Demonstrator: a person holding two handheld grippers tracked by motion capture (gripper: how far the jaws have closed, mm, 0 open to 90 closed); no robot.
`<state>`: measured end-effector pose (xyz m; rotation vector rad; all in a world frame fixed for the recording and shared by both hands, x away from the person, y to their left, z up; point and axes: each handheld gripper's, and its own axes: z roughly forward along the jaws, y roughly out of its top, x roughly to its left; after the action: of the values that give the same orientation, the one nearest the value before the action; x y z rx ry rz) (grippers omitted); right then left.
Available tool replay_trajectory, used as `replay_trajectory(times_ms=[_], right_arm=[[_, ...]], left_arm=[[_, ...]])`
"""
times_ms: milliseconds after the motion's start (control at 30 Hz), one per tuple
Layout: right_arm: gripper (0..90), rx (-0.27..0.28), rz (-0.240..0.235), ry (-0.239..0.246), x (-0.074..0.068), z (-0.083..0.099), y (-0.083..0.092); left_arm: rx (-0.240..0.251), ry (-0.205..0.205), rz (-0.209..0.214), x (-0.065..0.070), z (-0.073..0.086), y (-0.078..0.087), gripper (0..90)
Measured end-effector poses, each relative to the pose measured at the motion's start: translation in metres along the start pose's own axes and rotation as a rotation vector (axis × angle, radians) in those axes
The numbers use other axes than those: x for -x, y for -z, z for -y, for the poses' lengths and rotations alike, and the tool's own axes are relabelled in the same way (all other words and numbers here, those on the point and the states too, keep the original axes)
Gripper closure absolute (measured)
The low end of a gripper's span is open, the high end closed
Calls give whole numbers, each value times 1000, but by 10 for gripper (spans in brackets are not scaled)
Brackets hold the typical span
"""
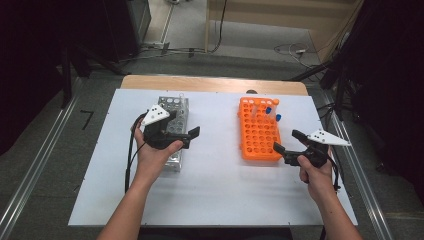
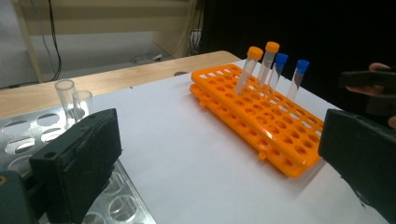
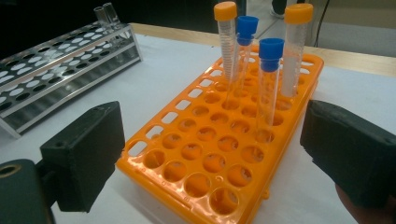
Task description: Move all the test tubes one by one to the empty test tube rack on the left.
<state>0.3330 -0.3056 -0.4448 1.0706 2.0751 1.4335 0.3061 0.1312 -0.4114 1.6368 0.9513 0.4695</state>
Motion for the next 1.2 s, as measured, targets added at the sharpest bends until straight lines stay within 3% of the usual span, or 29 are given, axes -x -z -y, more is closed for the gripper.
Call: replay_trajectory(times_ms=[133, 433, 467, 500, 533, 600, 633, 700, 833, 967, 1167, 1200], right_arm=[[47, -13, 3, -10, 4, -1, -6], [207, -37, 55, -25, 17, -6, -35], [232, -40, 60, -18, 18, -6, -39], [332, -40, 81, -16, 19, -4, -45], [332, -40, 81, -16, 19, -4, -45], [400, -37, 85, -29, 21, -3, -49], [477, -47, 95, -56, 24, 0, -56], [510, -57, 102, -61, 25, 3, -60], [557, -66, 99, -50, 24, 5, -64], [726, -85, 140, -41, 25, 8, -70], [742, -58, 146, -33, 24, 5, -64], [742, -36, 154, -14, 22, 0, -59]], left_arm=[[4, 1, 11, 4, 8, 8, 0], [-3, 8, 15, 10, 22, 14, 0], [-6, 2, 15, 11, 23, 14, 0], [-11, -2, 15, 11, 24, 14, 0], [-12, -4, 17, 12, 24, 14, 0], [-8, 2, 19, 12, 25, 15, 0], [-5, 2, 18, 12, 25, 15, 0], [-3, 0, 18, 13, 25, 15, 0], [-9, -8, 23, 16, 27, 14, 0], [1, 5, 48, 17, 27, 13, 0], [1, -4, 61, 20, 26, 13, 0], [0, -2, 68, 21, 26, 13, 0]])
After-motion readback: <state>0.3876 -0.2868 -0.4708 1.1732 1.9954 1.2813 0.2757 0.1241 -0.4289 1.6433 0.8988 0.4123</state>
